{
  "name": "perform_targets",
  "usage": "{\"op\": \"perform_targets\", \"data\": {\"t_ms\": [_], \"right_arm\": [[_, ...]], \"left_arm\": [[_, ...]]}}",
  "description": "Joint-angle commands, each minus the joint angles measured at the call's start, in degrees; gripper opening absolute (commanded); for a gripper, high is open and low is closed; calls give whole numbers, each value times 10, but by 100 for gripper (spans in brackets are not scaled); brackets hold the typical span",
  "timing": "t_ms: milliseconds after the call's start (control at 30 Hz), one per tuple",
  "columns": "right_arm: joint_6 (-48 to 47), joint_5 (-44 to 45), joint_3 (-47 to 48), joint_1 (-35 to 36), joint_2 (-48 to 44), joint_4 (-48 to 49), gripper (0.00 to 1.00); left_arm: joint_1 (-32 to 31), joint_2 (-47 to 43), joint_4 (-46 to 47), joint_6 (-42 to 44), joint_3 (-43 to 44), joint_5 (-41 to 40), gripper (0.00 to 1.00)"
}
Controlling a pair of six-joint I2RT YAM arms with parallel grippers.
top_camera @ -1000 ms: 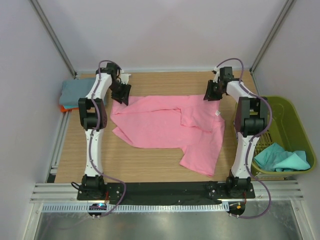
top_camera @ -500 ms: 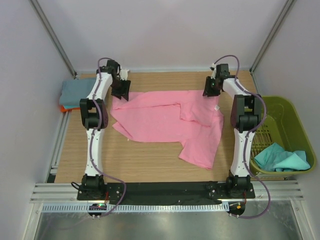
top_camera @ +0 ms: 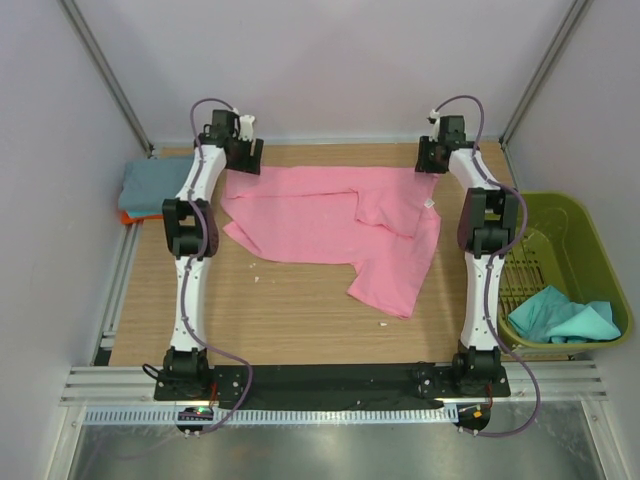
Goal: Fold and stack the t-shirts
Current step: Fold the tshirt
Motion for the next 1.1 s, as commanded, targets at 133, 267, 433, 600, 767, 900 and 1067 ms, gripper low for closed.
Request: {"op": "perform_targets", "data": {"t_ms": [133, 267, 433, 600, 767, 900, 1067], "right_arm": [[-42, -4, 26, -3, -89, 27, 45], [-22, -29, -24, -3, -146, 17, 46], [26, -71, -108, 4, -180, 15, 46], [50, -84, -121, 4, -162, 3, 46], [56, -83, -136, 4, -151, 3, 46], [45, -69, -138, 4, -136, -1, 46], [43, -56, -135, 4, -104, -3, 47]], "left_arm": [[-11, -136, 65, -14, -12, -5, 76], [-11, -246, 61, 2, -125, 9, 76], [-11, -326, 48, 24, -297, 52, 73], [-11, -321, -42, 15, -349, 131, 60], [-12, -325, -58, 37, -407, 128, 56], [-12, -327, -43, 45, -440, 104, 57], [-11, -320, -52, 48, -443, 92, 58]]}}
